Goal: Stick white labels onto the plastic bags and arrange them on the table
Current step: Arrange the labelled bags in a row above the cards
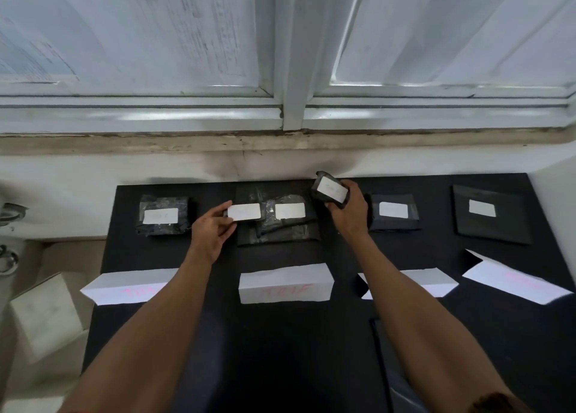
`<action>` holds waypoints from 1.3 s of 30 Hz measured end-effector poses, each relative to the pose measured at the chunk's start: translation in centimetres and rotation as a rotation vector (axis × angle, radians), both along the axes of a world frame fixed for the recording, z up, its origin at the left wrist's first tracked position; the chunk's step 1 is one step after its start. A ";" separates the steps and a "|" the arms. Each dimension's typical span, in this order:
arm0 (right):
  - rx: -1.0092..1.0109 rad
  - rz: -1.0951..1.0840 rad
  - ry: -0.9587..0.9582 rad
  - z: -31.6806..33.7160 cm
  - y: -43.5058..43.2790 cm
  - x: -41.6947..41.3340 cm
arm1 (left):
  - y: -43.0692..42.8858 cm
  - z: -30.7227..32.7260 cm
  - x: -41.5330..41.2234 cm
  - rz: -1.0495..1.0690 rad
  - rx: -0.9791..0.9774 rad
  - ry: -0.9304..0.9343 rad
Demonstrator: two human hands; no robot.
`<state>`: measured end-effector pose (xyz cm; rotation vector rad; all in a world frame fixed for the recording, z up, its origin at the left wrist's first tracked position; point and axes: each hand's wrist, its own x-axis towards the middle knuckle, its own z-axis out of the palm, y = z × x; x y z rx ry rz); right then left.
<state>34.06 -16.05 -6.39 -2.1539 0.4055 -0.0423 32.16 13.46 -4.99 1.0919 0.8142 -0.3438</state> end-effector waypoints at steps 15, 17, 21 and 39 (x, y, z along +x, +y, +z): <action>0.026 0.492 -0.045 1.4 6.1 1.5 | -0.8 0.1 0.7 0.192 0.090 -0.009; -0.012 0.554 -0.012 1.4 7.5 1.8 | -0.5 0.1 0.9 0.218 0.136 -0.007; -0.173 0.617 0.051 1.0 9.2 2.3 | 0.0 -0.2 1.1 0.261 0.202 -0.009; -0.650 0.889 0.399 4.9 5.6 1.9 | 0.1 -0.8 1.9 0.181 0.201 -0.007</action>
